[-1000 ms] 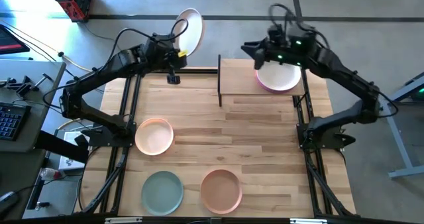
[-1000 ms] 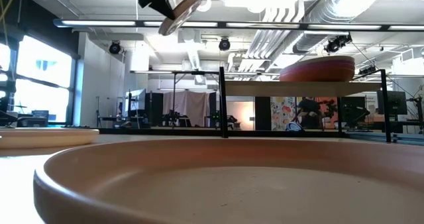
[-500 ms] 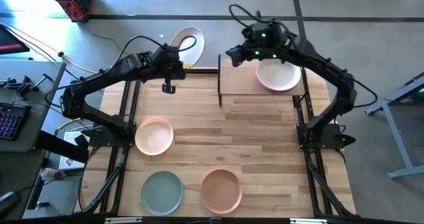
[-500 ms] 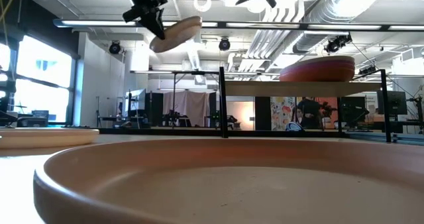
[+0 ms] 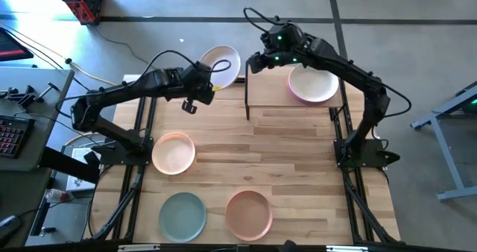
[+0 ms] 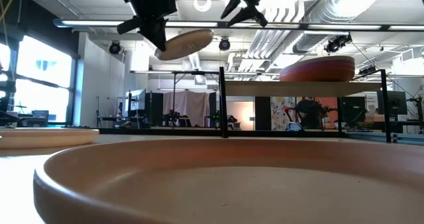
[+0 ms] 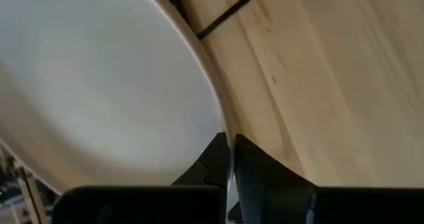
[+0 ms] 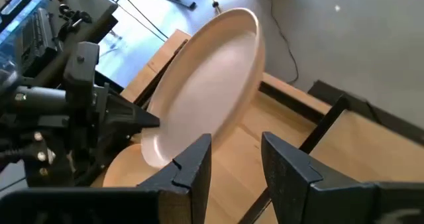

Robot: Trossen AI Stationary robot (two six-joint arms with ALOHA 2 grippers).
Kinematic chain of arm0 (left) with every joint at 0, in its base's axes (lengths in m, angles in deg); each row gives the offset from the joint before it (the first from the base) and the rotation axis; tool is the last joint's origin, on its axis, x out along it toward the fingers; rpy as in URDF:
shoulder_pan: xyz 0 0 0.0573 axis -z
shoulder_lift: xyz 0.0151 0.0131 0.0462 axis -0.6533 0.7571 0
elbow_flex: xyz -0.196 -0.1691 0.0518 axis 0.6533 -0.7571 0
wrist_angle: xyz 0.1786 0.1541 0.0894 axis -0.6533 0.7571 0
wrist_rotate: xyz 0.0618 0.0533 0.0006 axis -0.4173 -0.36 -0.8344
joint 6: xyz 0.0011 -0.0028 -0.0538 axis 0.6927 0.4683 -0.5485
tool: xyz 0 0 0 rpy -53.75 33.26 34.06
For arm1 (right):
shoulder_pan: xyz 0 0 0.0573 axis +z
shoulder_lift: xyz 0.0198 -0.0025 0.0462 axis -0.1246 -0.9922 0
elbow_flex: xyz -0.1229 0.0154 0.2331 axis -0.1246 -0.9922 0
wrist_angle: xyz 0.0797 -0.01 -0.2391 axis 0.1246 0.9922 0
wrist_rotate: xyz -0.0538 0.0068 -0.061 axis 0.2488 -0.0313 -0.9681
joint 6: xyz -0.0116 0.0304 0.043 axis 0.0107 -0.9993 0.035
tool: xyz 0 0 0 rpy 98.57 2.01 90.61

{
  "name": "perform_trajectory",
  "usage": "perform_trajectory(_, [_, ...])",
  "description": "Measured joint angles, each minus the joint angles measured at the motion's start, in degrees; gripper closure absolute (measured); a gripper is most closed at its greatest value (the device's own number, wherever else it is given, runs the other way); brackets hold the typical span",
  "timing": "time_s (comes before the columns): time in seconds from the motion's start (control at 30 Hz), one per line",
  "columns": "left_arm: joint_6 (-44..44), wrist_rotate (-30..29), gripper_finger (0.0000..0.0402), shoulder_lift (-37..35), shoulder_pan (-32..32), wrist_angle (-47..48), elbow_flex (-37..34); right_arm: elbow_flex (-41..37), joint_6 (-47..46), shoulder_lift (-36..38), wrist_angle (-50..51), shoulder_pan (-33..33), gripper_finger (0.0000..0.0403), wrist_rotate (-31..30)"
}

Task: Place and stack plates onto a shelf
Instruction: Put the white plate on the shelf

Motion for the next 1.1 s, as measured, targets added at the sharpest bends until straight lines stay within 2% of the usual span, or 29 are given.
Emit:
perform_trajectory(0.13, [4.4,-0.7,0.0399,1.5,0.4,0.0,0.0,0.0,-2.7,-1.5,0.1,0.6,0.0288,0.4])
perform_trajectory(0.33, [8.6,-6.5,0.0399,3.0,1.0,-1.0,0.0,0.0,-4.8,-2.9,0.1,1.1,0.0288,-0.4])
perform_trajectory(0.57, [8.7,-6.8,0.0399,3.1,1.7,-2.6,0.0,0.0,-5.8,-3.1,0.4,1.0,0.0288,-5.5])
perform_trajectory(0.9, [12.6,-6.8,0.0399,3.1,3.1,-9.0,0.0,0.0,-6.4,-3.1,0.5,0.9,0.029,-7.3])
perform_trajectory(1.1, [13.0,-6.9,0.0399,3.1,3.4,-8.9,0.0,0.0,-7.1,-3.1,0.5,0.9,0.0328,-7.6])
